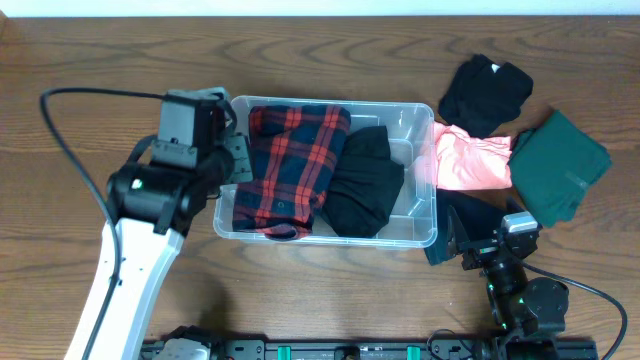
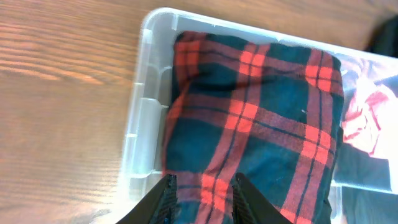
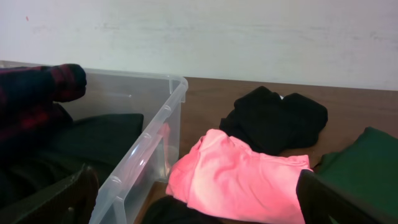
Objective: Pack container
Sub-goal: 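Release the plaid shirt in the bin's left half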
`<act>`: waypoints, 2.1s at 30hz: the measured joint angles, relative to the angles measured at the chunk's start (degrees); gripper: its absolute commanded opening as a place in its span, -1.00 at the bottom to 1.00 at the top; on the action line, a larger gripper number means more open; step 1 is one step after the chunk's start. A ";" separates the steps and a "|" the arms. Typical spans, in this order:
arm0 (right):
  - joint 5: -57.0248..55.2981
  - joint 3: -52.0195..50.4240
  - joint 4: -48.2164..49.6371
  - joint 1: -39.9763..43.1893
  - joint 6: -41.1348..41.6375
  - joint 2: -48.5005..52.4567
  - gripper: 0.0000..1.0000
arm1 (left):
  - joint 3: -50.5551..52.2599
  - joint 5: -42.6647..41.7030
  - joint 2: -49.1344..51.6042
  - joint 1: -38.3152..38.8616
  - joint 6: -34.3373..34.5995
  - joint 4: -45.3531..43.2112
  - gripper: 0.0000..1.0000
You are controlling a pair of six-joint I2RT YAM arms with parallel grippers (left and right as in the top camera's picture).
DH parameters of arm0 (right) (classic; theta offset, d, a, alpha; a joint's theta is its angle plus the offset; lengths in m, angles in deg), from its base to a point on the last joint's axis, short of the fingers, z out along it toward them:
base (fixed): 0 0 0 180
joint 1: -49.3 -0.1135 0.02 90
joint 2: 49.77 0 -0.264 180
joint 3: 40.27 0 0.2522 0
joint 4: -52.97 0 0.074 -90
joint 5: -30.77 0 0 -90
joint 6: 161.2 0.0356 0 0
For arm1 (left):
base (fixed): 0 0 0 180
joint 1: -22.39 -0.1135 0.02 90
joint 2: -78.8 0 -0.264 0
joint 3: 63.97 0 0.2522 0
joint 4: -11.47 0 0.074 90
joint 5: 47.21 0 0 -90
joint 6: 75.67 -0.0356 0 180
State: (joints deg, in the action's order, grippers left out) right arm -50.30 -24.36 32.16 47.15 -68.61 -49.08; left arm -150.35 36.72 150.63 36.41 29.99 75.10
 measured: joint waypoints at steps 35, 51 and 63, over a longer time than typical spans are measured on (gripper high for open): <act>0.00 0.00 0.00 0.00 0.00 0.00 0.98 | -4.61 0.52 20.55 9.44 -1.33 -1.92 -0.38; 0.00 0.00 0.00 0.00 0.00 0.00 0.98 | -5.09 -1.33 35.26 10.27 -5.49 -23.58 -0.37; 0.00 0.00 0.02 0.00 0.00 0.00 0.98 | -8.83 -2.78 39.21 10.58 -5.64 -17.68 -0.37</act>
State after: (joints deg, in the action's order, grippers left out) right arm -50.30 -24.36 32.18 47.15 -68.61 -49.08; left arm -159.18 33.95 189.84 46.99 24.35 57.42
